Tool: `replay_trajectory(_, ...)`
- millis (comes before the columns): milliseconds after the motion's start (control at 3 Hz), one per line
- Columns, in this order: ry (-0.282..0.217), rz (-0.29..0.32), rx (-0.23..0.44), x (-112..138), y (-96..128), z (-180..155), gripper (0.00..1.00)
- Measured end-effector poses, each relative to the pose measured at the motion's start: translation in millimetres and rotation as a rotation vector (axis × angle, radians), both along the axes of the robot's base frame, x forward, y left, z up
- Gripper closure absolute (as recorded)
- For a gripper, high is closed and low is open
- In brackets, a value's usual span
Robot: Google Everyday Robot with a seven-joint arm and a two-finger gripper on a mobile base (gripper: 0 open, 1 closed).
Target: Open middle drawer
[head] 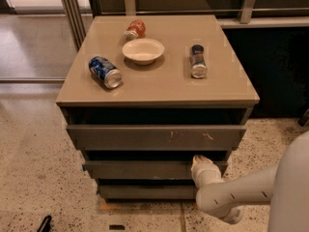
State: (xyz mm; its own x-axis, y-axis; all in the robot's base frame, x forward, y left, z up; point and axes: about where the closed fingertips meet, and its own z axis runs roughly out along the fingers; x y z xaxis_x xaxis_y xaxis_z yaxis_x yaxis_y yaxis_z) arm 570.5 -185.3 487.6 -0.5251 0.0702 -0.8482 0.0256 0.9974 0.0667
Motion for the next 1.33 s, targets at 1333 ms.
replay_trajectory(1333,0.051,0.046,-0.055,29,1,-30,1.0)
